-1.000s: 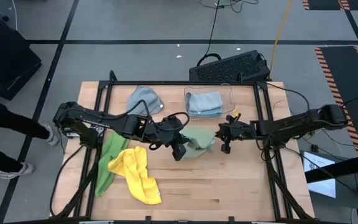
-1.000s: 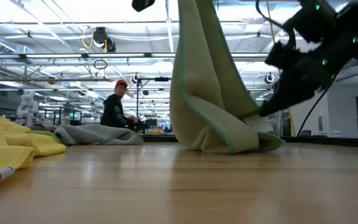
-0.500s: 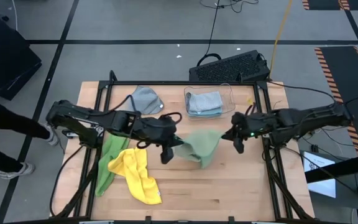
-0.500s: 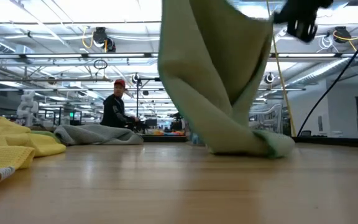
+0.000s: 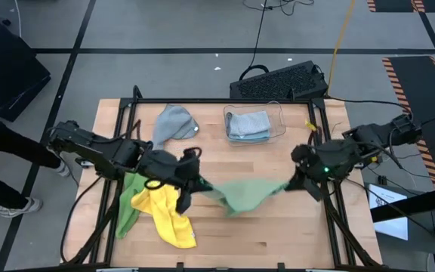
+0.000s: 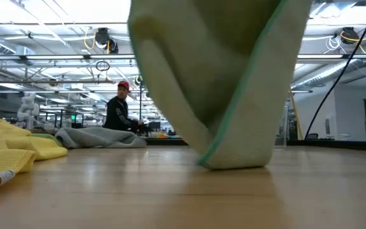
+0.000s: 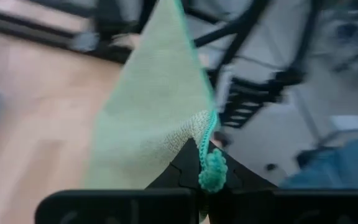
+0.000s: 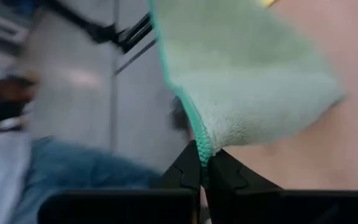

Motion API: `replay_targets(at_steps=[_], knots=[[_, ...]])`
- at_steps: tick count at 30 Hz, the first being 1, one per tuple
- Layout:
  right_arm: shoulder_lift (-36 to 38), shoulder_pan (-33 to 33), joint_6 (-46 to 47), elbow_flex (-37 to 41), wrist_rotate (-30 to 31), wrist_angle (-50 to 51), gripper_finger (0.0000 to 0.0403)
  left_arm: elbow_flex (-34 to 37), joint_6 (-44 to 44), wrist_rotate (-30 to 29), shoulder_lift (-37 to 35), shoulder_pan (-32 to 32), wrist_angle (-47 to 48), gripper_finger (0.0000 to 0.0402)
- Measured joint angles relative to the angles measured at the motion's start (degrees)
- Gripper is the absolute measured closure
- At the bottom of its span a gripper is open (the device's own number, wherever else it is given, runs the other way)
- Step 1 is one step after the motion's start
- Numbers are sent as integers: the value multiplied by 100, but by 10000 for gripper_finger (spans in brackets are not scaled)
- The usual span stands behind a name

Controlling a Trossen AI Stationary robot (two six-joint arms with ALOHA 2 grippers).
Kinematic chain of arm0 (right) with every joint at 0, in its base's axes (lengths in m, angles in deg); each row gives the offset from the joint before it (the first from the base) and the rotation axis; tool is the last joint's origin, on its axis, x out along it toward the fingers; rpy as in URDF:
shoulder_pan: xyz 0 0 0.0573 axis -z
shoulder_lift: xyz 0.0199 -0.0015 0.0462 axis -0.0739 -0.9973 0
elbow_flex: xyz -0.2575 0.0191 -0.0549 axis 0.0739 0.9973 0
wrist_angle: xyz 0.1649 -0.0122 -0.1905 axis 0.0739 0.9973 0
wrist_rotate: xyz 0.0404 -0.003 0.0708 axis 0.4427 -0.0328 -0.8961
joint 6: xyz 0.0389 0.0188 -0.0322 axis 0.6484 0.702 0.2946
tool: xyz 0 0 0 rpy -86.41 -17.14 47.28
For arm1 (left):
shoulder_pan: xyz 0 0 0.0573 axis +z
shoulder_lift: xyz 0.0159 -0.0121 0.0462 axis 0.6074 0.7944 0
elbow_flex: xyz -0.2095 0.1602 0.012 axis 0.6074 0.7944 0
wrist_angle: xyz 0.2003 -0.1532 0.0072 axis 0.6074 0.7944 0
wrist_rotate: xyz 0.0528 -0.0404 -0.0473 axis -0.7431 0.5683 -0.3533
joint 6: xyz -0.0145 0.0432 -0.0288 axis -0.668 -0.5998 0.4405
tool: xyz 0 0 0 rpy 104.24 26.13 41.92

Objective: Fold microfiber towels
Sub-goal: Fold the light green towel

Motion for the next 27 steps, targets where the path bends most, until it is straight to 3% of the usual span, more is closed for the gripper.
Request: replay_targets(at_steps=[5, 8, 14, 19, 27], knots=[[-265, -821, 1073, -120, -881, -847, 403, 0, 110, 516, -11, -610, -949, 398], [-289, -1207, 1777, -128, -1045, -1175, 403, 0, 148, 559, -11, -898, -1182, 389], [-276, -1464, 2463, -129, -1005, -385, 403, 0, 122, -718, 49, -1119, -265, 382], [-374, -1393, 2485, -126, -356, 713, 403, 0, 118, -1522, 291, -934, 942, 397], [-426, -1274, 2395, -118, 894, 1733, 403, 2, -216, -1506, 917, -352, 1591, 389]])
